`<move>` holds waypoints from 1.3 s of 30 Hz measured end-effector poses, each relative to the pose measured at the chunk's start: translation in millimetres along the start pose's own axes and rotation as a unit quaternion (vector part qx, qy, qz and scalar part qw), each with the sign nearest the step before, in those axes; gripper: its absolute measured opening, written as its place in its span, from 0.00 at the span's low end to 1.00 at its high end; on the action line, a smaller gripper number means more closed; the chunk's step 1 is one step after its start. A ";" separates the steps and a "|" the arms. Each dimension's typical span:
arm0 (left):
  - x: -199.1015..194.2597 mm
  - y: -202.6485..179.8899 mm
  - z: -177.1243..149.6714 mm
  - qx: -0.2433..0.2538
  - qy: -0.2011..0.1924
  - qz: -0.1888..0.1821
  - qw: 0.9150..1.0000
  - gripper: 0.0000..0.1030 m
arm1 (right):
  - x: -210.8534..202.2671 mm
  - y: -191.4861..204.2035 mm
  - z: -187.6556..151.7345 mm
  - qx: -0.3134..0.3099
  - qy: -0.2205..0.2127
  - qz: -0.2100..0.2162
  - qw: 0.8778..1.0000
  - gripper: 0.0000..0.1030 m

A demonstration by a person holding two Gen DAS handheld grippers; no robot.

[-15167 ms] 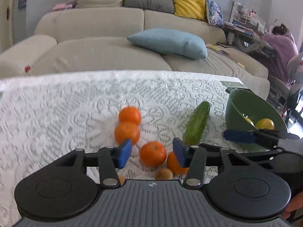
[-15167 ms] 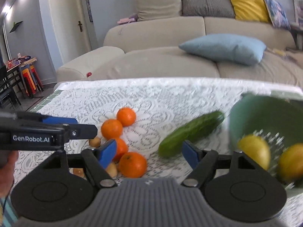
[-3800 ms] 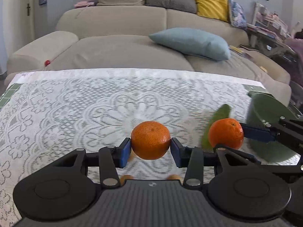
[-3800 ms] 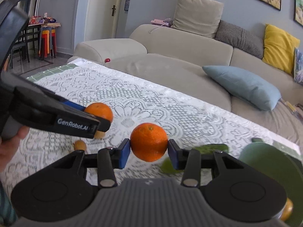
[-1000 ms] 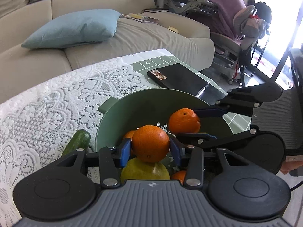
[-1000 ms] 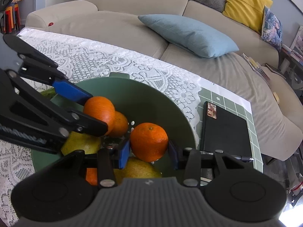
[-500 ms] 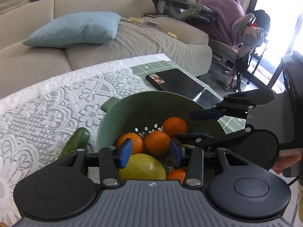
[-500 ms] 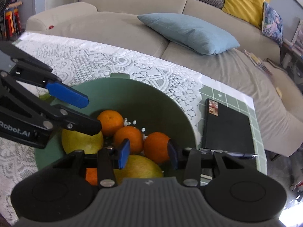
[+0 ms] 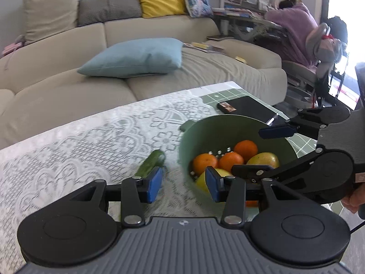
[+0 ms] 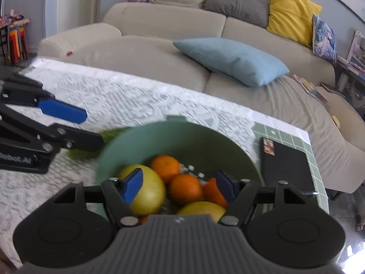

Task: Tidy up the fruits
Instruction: 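Withdraw both tools from the colander toward the brown kiwis, then grasp a brown kiwi with the left tool while the right tool grasps another kiwi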

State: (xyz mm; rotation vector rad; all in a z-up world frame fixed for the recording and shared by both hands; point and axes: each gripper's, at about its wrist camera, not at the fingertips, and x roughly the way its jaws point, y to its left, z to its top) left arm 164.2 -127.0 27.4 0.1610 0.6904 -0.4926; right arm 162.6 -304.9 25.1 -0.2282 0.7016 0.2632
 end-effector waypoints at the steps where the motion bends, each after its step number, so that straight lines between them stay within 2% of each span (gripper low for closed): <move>1: -5.6 5.5 -2.9 -0.004 -0.003 0.004 1.000 0.50 | -3.7 6.3 1.0 -0.001 -0.007 0.004 1.000 0.68; 9: -49.3 53.9 -32.3 -0.018 -0.014 0.071 0.997 0.50 | -21.8 62.0 1.6 0.022 -0.068 0.047 0.996 0.69; 16: -73.2 93.7 -62.3 -0.053 -0.009 0.101 0.993 0.50 | -9.2 112.8 -0.7 0.054 -0.078 0.087 0.992 0.69; 25: -80.0 124.9 -111.5 -0.098 0.007 0.095 0.991 0.50 | 16.5 176.2 -8.2 0.028 -0.075 0.107 0.991 0.55; 28: -82.4 125.3 -126.6 -0.105 -0.001 0.080 0.991 0.50 | 22.9 192.4 -16.3 0.006 -0.080 0.094 0.992 0.53; 30: -80.7 123.4 -134.7 -0.101 -0.004 0.085 0.991 0.49 | 27.5 196.7 -21.2 0.000 -0.083 0.095 0.992 0.47; 37: -71.7 126.4 -156.8 -0.100 -0.014 0.077 0.992 0.44 | 41.0 200.2 -31.2 0.007 -0.080 0.103 0.991 0.44; 39: -68.6 126.0 -163.0 -0.093 -0.012 0.081 0.992 0.42 | 43.6 200.9 -32.8 0.007 -0.077 0.105 0.991 0.38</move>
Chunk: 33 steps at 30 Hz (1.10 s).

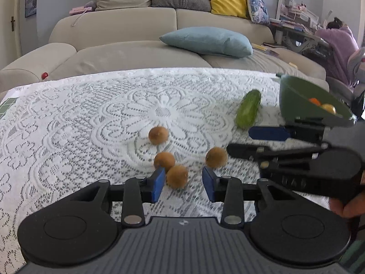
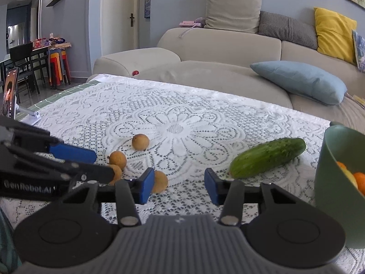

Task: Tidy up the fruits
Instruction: 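Grasp a brown kiwi with the left tool while the right tool grasps another kiwi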

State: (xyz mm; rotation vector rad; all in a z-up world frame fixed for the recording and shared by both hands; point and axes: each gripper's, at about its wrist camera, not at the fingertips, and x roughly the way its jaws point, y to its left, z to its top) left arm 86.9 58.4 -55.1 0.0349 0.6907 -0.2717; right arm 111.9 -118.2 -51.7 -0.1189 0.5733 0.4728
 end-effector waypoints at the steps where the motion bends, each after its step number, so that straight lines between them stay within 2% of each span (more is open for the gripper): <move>1: 1.7 -0.2 -2.5 0.002 0.001 0.004 1.000 0.42 | 1.2 0.4 -0.6 -0.002 0.001 0.000 1.000 0.38; 7: 6.2 1.3 -4.2 0.003 0.000 0.007 1.000 0.40 | 5.5 11.1 -3.3 -0.029 -0.001 0.010 1.000 0.38; 9: 7.4 3.0 -4.2 -0.003 0.001 0.005 1.000 0.37 | 7.4 13.1 -3.0 -0.028 -0.003 0.017 0.999 0.37; 19: 12.0 7.1 -4.3 -0.020 0.007 0.013 1.000 0.35 | 23.4 7.7 -2.9 0.018 0.019 0.039 0.999 0.37; 25: 10.5 7.3 -4.7 -0.020 0.006 0.014 1.000 0.35 | 27.5 10.7 -3.6 0.017 0.025 0.041 0.999 0.29; 27: 10.2 6.7 -4.7 -0.019 0.005 0.013 1.000 0.35 | 29.2 10.9 -3.9 0.017 0.031 0.043 0.998 0.23; 33: 9.9 6.2 -4.5 -0.021 0.000 0.012 1.000 0.35 | 25.6 8.8 -3.8 0.013 0.031 0.035 0.999 0.23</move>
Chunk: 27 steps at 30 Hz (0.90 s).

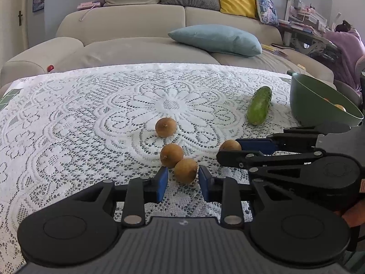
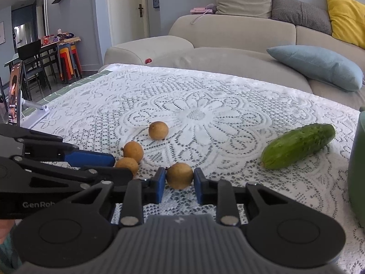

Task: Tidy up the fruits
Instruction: 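Grasp a brown kiwi with the left tool while the right tool grasps another kiwi, then lift both held kiwis and carry them over the green colander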

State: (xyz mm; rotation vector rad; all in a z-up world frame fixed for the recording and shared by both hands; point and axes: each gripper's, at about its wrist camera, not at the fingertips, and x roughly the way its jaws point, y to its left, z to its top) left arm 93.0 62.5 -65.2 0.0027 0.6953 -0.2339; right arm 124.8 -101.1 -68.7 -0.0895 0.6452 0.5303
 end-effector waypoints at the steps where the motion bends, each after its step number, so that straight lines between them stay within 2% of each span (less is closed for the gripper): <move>1: 0.3 -0.8 0.1 0.001 -0.001 0.001 1.000 0.35 | -1.0 -0.8 -0.2 -0.001 0.001 -0.006 1.000 0.23; 5: 4.0 -2.7 0.4 0.000 0.001 0.000 1.000 0.35 | -5.1 -5.7 -1.1 0.001 0.005 -0.024 1.000 0.23; 14: 11.3 -7.2 2.2 0.000 0.002 0.011 1.000 0.35 | -6.6 -4.9 -2.5 -0.008 0.009 -0.032 0.999 0.23; 19: 11.5 -7.3 1.6 0.002 0.004 0.015 1.000 0.26 | -5.9 -3.0 -2.8 -0.013 0.010 -0.035 0.999 0.22; 27: 8.5 -7.5 1.8 0.000 -0.001 0.011 1.000 0.25 | -7.6 -2.1 -3.2 -0.018 0.009 -0.038 0.999 0.22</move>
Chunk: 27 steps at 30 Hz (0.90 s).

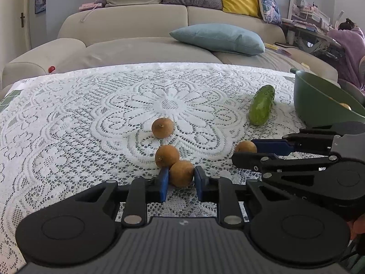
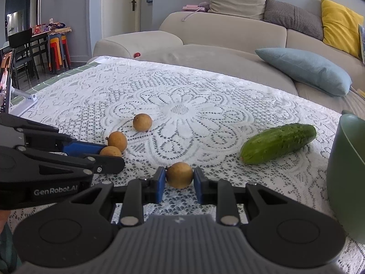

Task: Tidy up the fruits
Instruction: 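Lift both held kiwis and carry them over the green colander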

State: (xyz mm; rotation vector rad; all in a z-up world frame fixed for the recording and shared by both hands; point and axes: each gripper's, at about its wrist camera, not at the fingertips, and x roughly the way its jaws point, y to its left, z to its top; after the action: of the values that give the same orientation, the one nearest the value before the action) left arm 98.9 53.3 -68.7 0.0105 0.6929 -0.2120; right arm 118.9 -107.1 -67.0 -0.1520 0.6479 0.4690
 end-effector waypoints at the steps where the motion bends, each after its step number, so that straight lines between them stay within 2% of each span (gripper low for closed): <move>1: -1.2 -0.6 0.4 0.000 -0.001 -0.001 1.000 0.25 | -0.7 -0.6 0.1 0.001 0.000 0.000 1.000 0.22; 8: -10.9 -9.4 5.5 0.007 -0.010 -0.001 1.000 0.25 | -13.4 -4.2 1.4 -0.007 -0.008 -0.019 1.000 0.22; 16: -23.0 -23.8 24.8 -0.003 -0.013 -0.021 1.000 0.25 | -38.1 -11.4 10.5 -0.028 -0.035 -0.048 0.998 0.22; 27: -19.5 -56.2 53.5 -0.001 -0.017 -0.048 0.999 0.25 | -73.5 -46.0 22.8 -0.027 -0.061 -0.083 0.994 0.22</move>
State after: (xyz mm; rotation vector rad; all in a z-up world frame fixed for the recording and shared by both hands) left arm 107.0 -2.3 -11.6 -0.0278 0.6608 -0.3042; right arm 101.4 -168.8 -4.3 -0.2241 0.4978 0.3317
